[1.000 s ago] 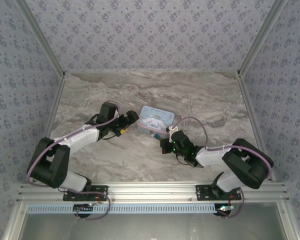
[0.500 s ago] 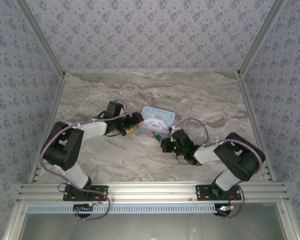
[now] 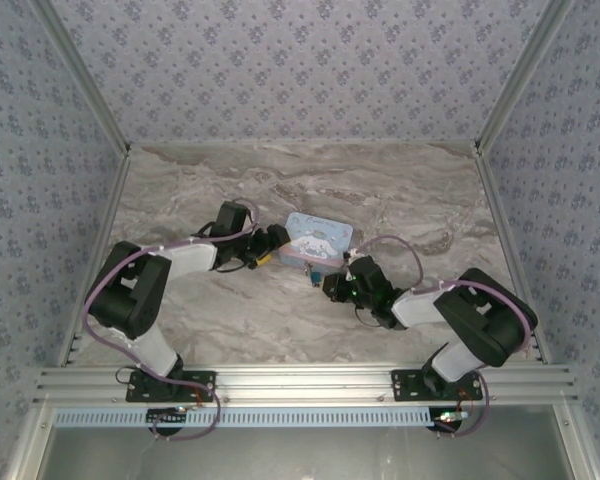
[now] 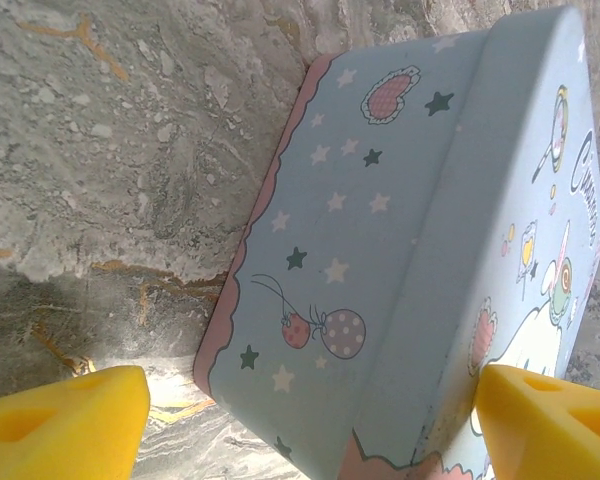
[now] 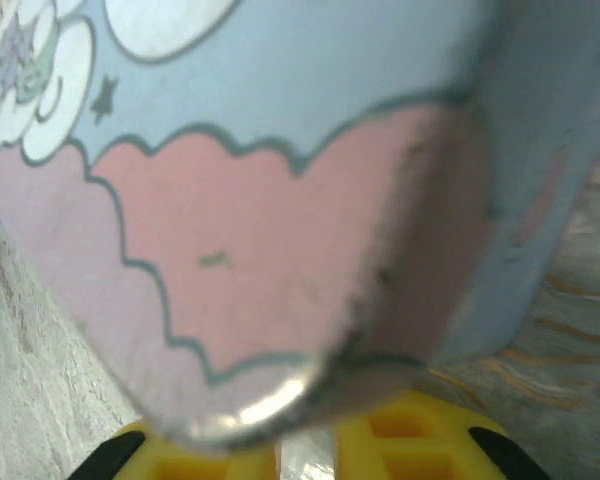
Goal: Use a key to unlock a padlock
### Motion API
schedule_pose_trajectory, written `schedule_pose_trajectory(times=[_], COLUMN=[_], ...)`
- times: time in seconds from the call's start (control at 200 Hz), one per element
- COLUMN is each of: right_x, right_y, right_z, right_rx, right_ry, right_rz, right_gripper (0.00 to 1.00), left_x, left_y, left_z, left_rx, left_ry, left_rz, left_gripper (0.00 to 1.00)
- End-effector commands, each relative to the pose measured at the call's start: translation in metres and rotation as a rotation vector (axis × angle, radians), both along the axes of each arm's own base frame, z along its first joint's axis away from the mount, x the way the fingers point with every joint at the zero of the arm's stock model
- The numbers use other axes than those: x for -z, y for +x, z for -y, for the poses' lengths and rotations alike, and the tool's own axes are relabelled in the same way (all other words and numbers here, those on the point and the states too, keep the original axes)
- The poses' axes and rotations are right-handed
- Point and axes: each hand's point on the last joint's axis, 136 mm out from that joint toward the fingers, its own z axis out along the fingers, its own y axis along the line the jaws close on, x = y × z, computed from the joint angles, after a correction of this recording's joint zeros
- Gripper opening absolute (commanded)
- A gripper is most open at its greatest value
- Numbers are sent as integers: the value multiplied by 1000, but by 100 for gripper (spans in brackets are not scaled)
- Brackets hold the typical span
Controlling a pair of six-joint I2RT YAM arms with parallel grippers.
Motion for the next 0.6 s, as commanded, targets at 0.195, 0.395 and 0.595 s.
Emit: schedule_pose_trajectory(times=[0.195, 0.395, 0.595], right_x=[-28, -61, -75], right_y=[-7, -3, 0], right_z=[28, 32, 32], right_rx=[13, 18, 35], right_ry=[-39, 68, 166], right_rz=[102, 151, 123], right_gripper=[58, 87, 100], left_x=[15, 14, 15], left_y=[-19, -22, -24], left_z=[-9, -11, -9], left_rx=[-13, -22, -20], left_ry=[50, 58, 58], left_rz=[-36, -29, -32], left_gripper=[83, 83, 82])
